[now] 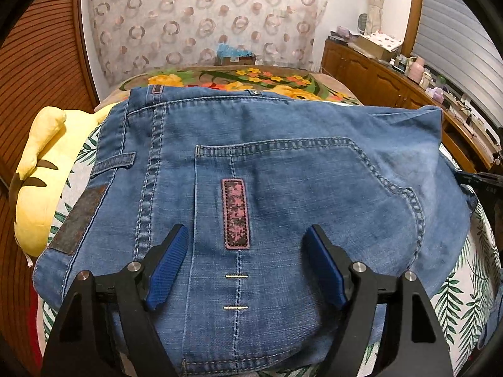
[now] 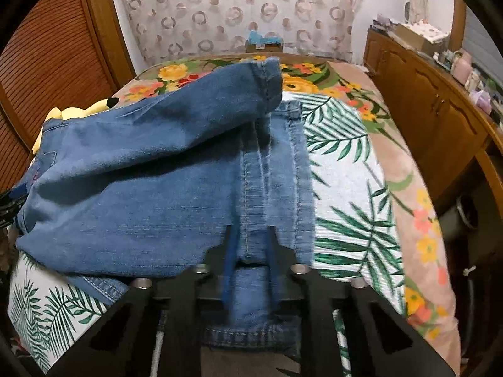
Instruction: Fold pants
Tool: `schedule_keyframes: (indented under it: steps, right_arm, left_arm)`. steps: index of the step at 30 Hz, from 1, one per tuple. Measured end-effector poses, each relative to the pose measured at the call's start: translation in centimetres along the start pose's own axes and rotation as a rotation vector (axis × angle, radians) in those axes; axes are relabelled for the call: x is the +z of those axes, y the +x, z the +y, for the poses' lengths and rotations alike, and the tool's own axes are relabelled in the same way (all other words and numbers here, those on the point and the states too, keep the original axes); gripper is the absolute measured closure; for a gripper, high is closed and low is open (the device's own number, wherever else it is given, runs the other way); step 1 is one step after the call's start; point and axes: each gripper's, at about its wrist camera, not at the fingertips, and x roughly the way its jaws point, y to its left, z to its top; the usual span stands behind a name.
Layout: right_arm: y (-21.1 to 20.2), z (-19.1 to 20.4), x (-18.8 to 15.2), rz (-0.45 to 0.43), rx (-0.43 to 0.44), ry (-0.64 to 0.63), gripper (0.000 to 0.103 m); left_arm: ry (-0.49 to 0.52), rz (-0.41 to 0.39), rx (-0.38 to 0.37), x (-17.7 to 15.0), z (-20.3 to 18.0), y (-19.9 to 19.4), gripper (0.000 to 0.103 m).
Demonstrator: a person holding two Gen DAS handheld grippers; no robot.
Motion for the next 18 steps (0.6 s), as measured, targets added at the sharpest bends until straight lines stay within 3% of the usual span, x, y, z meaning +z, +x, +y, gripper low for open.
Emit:
schedule_keyframes:
  steps: [9,18]
  right_arm:
    - [-5.0,0.1,-0.6,-0.116,-0.013,-0.014,0.087]
    - [-6.5,0.9,-3.9,-0.104,-0.020,-0.040,0.088]
  left_arm:
    - [-0.002,0.002,-0.007,0.1,0.2,0.1,0.023]
    - [0.001,0.003,-0.011,0.2,0.2,0.0,0.023]
